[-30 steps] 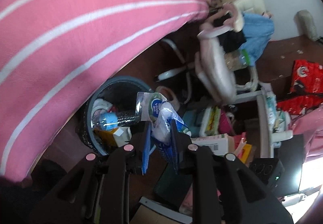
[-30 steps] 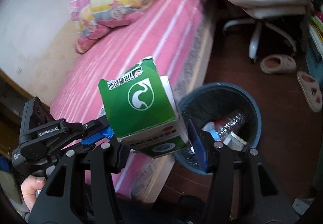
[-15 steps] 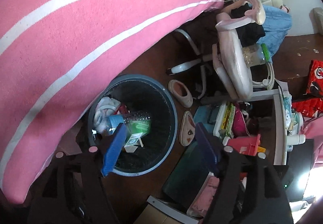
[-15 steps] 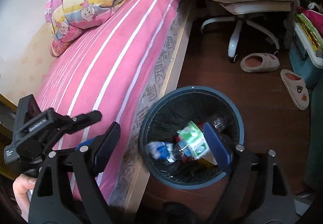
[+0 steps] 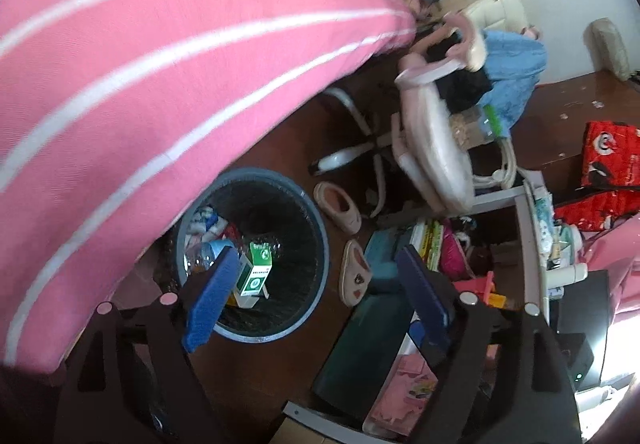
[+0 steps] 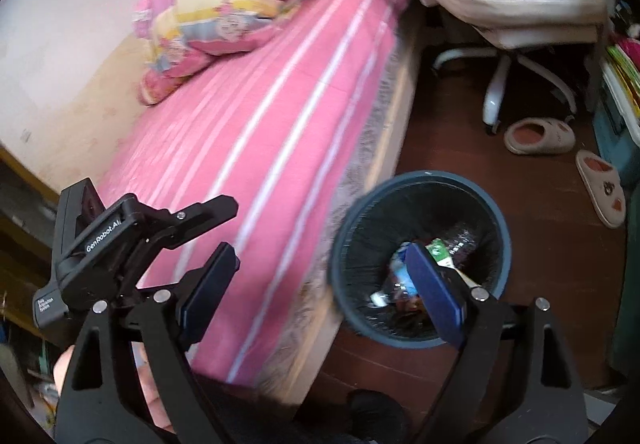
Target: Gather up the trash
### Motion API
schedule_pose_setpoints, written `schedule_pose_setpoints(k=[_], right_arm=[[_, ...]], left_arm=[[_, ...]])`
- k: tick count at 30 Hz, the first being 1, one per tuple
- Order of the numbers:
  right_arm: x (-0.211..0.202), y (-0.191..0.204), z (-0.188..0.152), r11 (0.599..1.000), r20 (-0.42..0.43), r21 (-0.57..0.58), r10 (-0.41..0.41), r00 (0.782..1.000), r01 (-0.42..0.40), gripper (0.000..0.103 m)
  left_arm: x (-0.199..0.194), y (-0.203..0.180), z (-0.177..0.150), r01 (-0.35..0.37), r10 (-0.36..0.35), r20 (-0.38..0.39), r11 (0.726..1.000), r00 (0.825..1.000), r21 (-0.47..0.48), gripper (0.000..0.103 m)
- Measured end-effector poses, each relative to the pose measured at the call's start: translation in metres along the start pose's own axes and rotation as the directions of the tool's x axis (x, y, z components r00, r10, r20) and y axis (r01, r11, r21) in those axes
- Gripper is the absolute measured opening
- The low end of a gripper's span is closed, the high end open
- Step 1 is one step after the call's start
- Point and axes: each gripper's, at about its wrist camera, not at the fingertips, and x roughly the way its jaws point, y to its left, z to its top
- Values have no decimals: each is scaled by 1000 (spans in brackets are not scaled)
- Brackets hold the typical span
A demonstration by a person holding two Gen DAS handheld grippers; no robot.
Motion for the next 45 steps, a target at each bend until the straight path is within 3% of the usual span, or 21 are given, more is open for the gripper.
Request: schedule_pose_setpoints(k=[4,8,13,20,24,28,30,32,39,45], right_arm=[[-22,34,-3,998,36,-43,57,998,-55,90],[-43,80,-11,983,64,-124,141,988,-133,92],[-58,137,-27,947,79,-229,249,965,-225,93],[-51,222,-58,877,7,-361,342,940,-317,94],[-40,270,-76,831,-17,-444,366,931,-335,94],[-25,305,-94,782,49,-547,387,921,-299,94],[-20,314,-105,754,110,-605,396,912,-255,94],[-9,324,-116,719,113,-655,398,910,-233,94],[7,332,-118,686,60,-680,405,912,-260,94],[9,325,-115,709,45,-648,400,915,-278,94]], left_arm=[[-49,-2,-5,75,-75,111,997,991,3,88],[-109,14,-12,156,-145,231,987,962,-30,90],[-183,40,-20,150,-122,356,987,926,-54,90],[-286,75,-31,-4,32,507,998,861,-56,92],[-335,99,-41,-140,151,580,988,800,-65,92],[-362,125,-46,-215,250,603,968,758,-131,92],[-367,138,-47,-218,267,607,964,749,-155,92],[-369,149,-50,-242,298,616,954,729,-175,96],[-365,157,-46,-276,332,630,942,702,-189,98],[-356,155,-41,-294,337,611,940,716,-174,98]])
